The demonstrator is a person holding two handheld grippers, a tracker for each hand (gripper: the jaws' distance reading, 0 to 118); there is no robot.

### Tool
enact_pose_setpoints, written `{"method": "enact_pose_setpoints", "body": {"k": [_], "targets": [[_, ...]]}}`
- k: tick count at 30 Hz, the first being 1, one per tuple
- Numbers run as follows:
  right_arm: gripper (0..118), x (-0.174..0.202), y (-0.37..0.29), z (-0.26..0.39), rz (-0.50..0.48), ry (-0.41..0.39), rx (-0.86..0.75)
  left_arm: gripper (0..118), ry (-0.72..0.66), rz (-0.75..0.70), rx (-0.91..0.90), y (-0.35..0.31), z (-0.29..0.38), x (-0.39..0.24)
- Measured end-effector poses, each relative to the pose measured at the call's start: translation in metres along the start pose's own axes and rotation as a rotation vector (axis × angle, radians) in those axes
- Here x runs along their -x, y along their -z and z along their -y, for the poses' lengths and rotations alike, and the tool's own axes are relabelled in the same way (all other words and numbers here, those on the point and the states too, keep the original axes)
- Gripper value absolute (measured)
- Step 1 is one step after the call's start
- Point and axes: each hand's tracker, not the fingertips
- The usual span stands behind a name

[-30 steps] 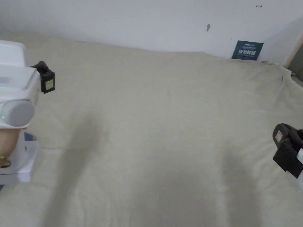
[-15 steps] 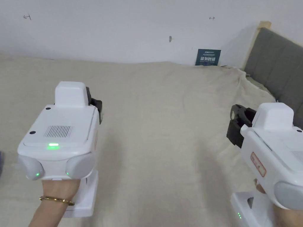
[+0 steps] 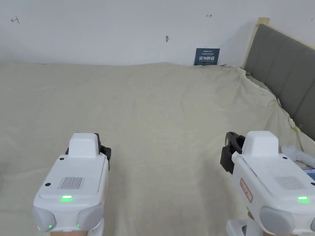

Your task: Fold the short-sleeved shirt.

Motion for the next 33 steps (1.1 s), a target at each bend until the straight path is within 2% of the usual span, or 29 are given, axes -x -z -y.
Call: {"method": "enact_pose_setpoints", "body": {"k": [12, 14, 15, 16, 17, 18, 19, 20, 22, 23, 25, 33], "targets": [[0, 0.008, 0.001, -0.003, -0.044, 0.007, 0.032, 0, -0.010, -0.008, -0.003, -0.007, 0.002, 0.009], [0, 0.008, 0.001, -0.003, -0.047, 0.001, 0.033, 9, -0.003, -0.008, -0.002, -0.008, 0.001, 0.009], [0, -0.018, -0.024, 0.019, -0.047, 0.000, 0.031, 15, -0.007, -0.001, 0.003, -0.008, 0.001, 0.009], [1, -0.019, -0.025, 0.021, -0.049, 0.000, 0.031, 27, -0.014, 0.006, 0.006, -0.009, 0.000, 0.010], [5, -0.019, -0.025, 0.021, -0.052, 0.002, 0.032, 45, -0.017, 0.006, 0.010, -0.009, -0.001, 0.011], [14, -0.020, -0.025, 0.021, -0.055, 0.007, 0.033, 70, -0.018, 0.003, 0.013, -0.008, -0.001, 0.011], [34, -0.014, -0.029, 0.014, -0.063, 0.017, 0.033, 95, -0.019, 0.003, 0.015, -0.008, -0.001, 0.011], [49, -0.013, -0.030, 0.012, -0.067, 0.022, 0.037, 107, -0.019, 0.000, 0.015, -0.008, -0.001, 0.011], [86, -0.012, -0.030, 0.010, -0.067, 0.022, 0.051, 112, -0.016, -0.016, 0.001, -0.011, -0.002, 0.013], [98, -0.015, -0.023, 0.020, -0.063, 0.014, 0.054, 112, -0.016, -0.018, 0.000, -0.012, -0.003, 0.013], [112, -0.011, -0.024, 0.021, -0.043, -0.013, 0.047, 117, -0.022, -0.020, 0.004, -0.012, -0.005, 0.015], [116, -0.014, -0.022, 0.019, -0.015, 0.004, 0.037, 118, -0.034, -0.035, 0.008, -0.011, -0.004, 0.021]]}}
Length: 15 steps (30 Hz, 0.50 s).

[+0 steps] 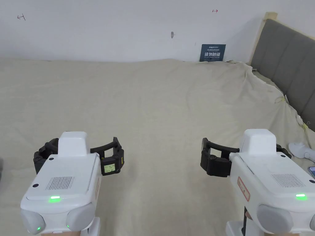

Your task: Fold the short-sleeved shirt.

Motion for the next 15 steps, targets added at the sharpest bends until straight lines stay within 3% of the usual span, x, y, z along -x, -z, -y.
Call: {"method": "enact_pose_setpoints", "body": {"k": [15], "targets": [[116, -0.0027, -0.0007, -0.0023, 0.009, 0.021, -0.024, 118, 0.007, 0.001, 0.003, -0.0004, -0.0003, 0.0005]]}}
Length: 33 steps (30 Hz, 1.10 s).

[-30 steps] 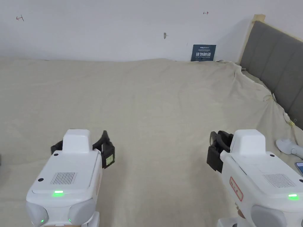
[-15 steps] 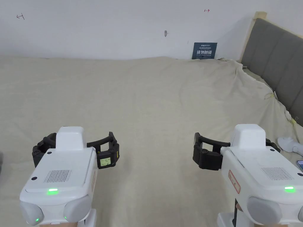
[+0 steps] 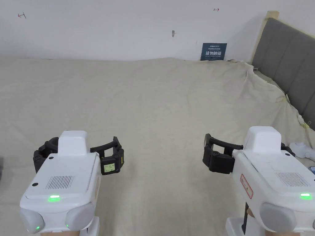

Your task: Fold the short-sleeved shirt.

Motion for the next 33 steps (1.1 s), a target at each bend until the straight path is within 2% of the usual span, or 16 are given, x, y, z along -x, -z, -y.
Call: {"method": "enact_pose_setpoints", "body": {"k": [33], "targets": [[116, 0.0012, -0.0022, -0.0011, -0.006, -0.024, -0.002, 118, 0.023, 0.019, 0.010, 0.0006, 0.0050, -0.0075]]}}
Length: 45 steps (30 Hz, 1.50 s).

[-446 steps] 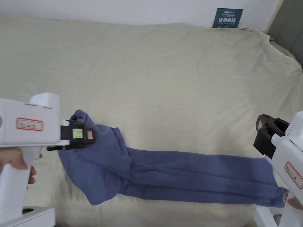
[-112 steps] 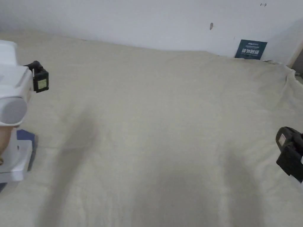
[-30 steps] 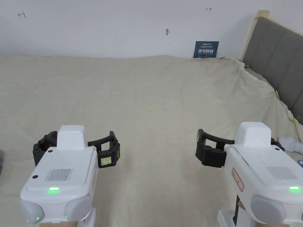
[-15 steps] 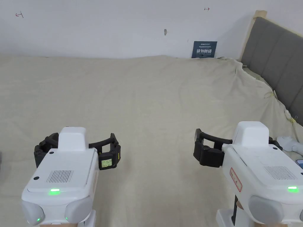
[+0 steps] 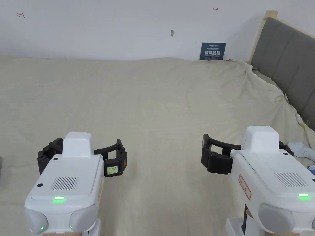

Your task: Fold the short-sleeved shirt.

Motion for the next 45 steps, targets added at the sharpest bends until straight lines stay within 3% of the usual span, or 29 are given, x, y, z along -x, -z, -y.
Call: {"method": "enact_pose_setpoints", "body": {"k": [45], "targets": [[116, 0.0028, -0.0006, -0.0038, -0.007, -0.019, -0.006, 118, 0.018, 0.011, 0.003, -0.0019, -0.0010, -0.0033]]}}
